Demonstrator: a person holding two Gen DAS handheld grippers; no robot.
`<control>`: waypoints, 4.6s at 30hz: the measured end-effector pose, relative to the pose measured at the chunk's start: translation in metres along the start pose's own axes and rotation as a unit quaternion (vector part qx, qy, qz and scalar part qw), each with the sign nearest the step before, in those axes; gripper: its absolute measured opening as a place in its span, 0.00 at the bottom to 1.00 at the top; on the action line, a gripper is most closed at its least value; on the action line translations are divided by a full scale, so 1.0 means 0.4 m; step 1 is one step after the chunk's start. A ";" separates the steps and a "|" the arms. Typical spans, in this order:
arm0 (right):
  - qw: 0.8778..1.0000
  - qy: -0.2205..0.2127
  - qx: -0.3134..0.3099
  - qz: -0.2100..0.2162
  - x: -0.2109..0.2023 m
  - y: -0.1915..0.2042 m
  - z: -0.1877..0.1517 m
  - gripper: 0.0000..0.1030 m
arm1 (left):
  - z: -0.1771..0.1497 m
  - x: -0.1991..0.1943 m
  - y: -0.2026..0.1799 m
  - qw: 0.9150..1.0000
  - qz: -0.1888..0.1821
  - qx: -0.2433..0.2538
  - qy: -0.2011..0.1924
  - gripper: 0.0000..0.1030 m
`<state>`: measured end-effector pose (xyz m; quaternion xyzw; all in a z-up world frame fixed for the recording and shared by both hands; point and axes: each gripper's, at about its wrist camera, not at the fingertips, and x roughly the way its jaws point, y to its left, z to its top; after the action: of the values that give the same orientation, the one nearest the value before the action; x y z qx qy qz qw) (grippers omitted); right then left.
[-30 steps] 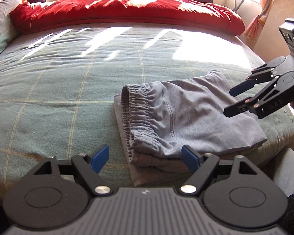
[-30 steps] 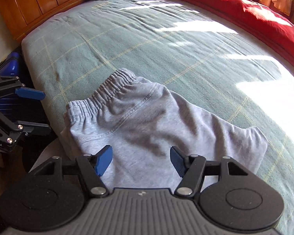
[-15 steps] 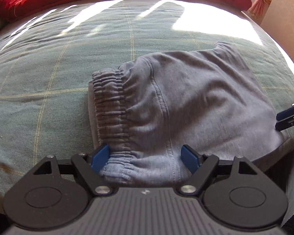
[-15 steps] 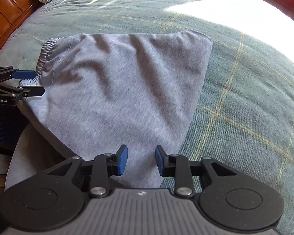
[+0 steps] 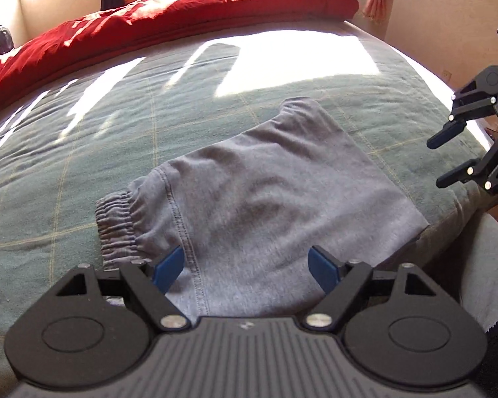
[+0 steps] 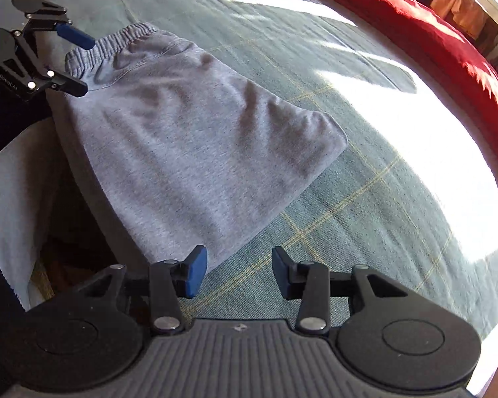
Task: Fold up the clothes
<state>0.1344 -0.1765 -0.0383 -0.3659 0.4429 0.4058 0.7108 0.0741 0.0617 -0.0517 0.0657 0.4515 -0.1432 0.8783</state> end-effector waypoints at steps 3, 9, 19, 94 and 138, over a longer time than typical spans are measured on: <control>0.997 0.011 -0.075 -0.017 0.024 0.079 -0.033 0.54 | 0.006 0.020 -0.052 1.000 -0.016 0.012 -0.002 0.80; 0.996 0.006 -0.086 -0.023 0.107 0.147 -0.055 0.54 | 0.015 0.042 -0.111 0.999 -0.032 0.020 0.005 0.80; 0.985 -0.035 -0.144 -0.094 0.144 0.198 -0.042 0.56 | 0.007 0.048 -0.102 0.999 -0.029 0.015 0.020 0.80; 0.944 -0.136 0.282 0.101 0.329 -0.225 0.374 0.49 | 0.037 0.127 0.264 0.998 -0.053 -0.040 -0.023 0.81; 0.942 -0.082 0.254 0.204 0.209 -0.046 0.342 0.70 | -0.080 -0.011 0.142 0.999 -0.036 -0.005 -0.010 0.83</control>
<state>0.2198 -0.0423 -0.0663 -0.0401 0.5369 0.4448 0.7158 0.0646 0.1242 -0.0676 0.0433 0.4451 -0.1733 0.8775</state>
